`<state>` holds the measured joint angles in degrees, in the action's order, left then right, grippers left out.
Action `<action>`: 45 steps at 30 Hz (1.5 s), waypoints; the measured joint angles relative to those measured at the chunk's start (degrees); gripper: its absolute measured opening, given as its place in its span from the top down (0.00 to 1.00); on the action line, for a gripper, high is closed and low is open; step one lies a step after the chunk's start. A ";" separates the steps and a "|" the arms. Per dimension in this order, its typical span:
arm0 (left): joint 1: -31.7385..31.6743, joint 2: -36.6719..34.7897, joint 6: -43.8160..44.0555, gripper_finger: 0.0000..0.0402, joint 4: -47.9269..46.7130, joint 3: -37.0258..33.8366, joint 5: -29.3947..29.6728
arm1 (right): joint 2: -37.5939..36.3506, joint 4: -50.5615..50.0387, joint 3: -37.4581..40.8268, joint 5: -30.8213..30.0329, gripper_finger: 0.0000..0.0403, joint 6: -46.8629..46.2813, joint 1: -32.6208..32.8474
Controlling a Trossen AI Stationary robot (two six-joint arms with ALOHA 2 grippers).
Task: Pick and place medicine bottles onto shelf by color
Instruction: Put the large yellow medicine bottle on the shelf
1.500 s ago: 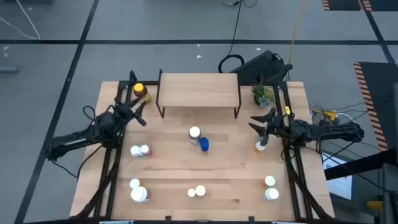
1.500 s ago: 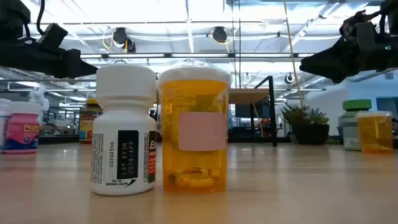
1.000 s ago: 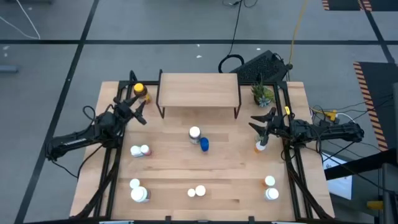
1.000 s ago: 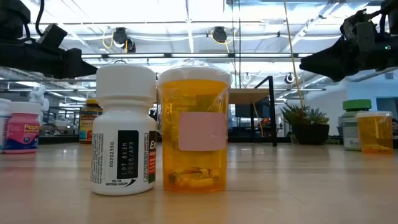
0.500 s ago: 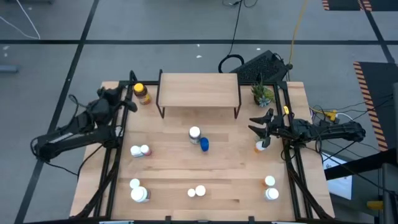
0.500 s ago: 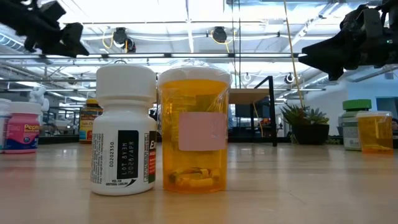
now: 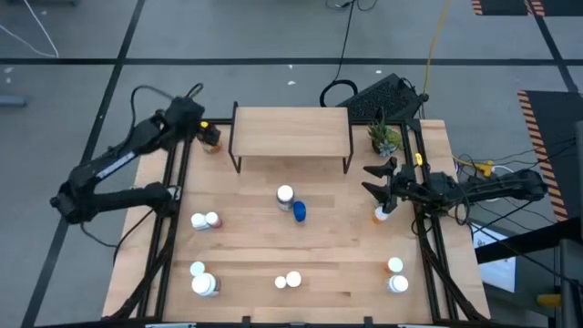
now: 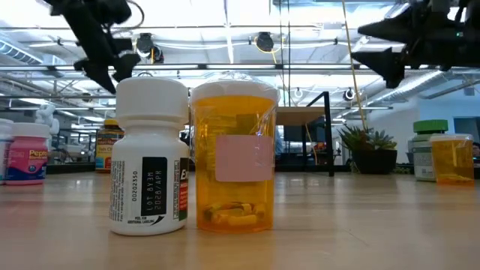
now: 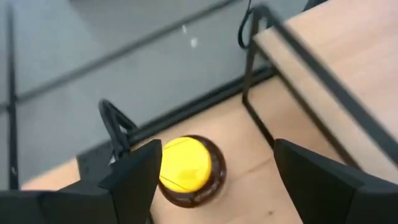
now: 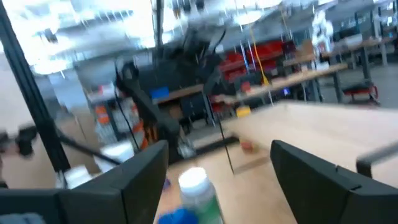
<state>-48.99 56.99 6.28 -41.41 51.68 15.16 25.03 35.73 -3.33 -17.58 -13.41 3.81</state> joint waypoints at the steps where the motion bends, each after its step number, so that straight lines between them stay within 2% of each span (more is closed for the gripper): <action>1: -1.79 1.79 -0.13 0.23 -0.63 0.87 -1.50 | 1.61 -0.92 -0.58 0.33 0.30 0.03 0.03; 5: -6.73 6.67 -0.32 0.23 -4.24 3.46 -3.30 | 8.69 0.95 -4.87 1.84 0.30 -1.19 0.05; 10: -7.76 9.21 -1.03 0.18 -5.10 4.68 -6.68 | 17.65 4.50 -8.84 4.67 0.30 -1.36 0.14; 16: -8.53 11.80 -2.07 0.13 -4.94 4.00 -4.77 | 28.26 17.28 -9.80 4.71 0.30 -0.46 0.86; 20: -8.52 12.82 -1.30 0.13 -4.66 4.00 -4.71 | 32.32 23.10 -9.80 7.16 0.30 -0.44 0.93; 33: -8.46 14.31 2.49 0.14 -3.73 3.94 -3.09 | 34.00 23.98 -9.82 7.32 0.30 -0.44 0.93; 41: -8.25 14.28 -0.10 0.29 -3.90 2.78 -3.08 | 34.00 23.14 -9.86 7.37 0.30 -0.44 0.95; 45: -8.25 14.28 -0.26 0.32 -3.94 2.78 -3.09 | 33.98 23.14 -9.88 7.37 0.30 -0.44 0.95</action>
<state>-57.23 71.26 6.02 -45.35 54.46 12.08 59.00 58.87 -13.21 -10.22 -13.85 4.75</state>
